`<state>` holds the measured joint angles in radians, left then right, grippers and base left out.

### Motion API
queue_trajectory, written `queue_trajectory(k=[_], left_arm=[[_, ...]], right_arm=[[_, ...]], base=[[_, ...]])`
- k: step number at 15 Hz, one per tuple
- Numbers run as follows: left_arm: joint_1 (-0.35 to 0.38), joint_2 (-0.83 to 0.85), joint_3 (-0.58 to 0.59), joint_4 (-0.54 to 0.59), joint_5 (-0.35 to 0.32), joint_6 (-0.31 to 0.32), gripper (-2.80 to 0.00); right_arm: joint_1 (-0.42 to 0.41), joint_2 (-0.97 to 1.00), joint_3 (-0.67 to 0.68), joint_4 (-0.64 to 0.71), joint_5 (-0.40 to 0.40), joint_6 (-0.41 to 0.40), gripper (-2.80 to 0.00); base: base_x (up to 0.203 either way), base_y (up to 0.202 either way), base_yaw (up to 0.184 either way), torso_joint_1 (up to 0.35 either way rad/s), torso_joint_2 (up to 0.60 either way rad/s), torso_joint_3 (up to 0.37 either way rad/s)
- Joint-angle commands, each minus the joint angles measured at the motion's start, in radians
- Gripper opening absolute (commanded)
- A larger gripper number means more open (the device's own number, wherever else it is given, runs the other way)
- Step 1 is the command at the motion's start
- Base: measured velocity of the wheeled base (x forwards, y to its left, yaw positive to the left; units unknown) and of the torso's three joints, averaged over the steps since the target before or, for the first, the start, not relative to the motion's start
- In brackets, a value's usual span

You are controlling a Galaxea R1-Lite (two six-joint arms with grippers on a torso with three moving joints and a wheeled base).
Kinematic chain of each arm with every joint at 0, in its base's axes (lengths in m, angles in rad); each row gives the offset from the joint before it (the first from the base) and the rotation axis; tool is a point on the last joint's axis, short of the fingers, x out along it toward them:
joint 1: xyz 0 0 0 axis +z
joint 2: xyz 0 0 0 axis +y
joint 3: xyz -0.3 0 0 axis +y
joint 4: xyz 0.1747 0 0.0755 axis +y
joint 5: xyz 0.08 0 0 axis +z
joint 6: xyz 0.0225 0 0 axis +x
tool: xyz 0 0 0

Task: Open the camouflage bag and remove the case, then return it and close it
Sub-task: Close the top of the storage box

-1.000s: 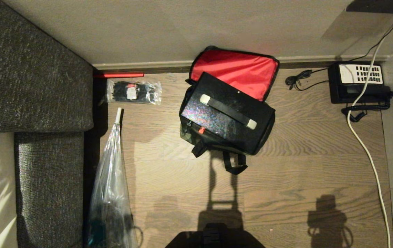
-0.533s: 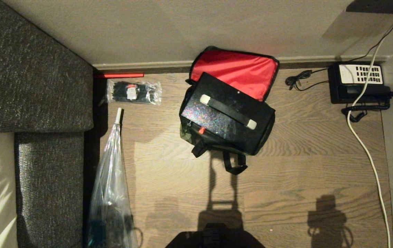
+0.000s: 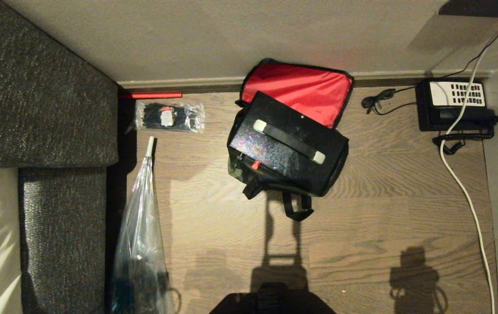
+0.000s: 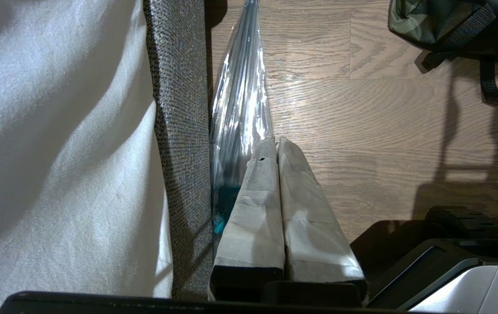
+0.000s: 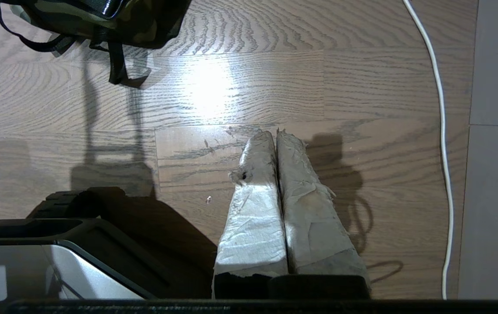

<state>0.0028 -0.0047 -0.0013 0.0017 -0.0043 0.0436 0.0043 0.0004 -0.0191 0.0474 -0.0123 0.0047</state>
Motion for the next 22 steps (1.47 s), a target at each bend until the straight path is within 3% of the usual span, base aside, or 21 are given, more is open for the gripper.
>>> queue_trajectory(k=[1,22], left_arm=[[0.000,0.005,0.000,0.000,0.000,-0.001,-2.80],[0.000,0.005,-0.002,0.008,-0.006,0.024,-2.80]], right_arm=[[0.000,-0.025,0.001,0.000,0.000,-0.001,-2.80],[0.000,-0.025,0.002,-0.001,0.008,-0.008,-2.80]], base=[[0.000,0.000,0.000,0.000,0.00,0.000],[0.000,0.000,0.000,0.000,0.00,0.000]])
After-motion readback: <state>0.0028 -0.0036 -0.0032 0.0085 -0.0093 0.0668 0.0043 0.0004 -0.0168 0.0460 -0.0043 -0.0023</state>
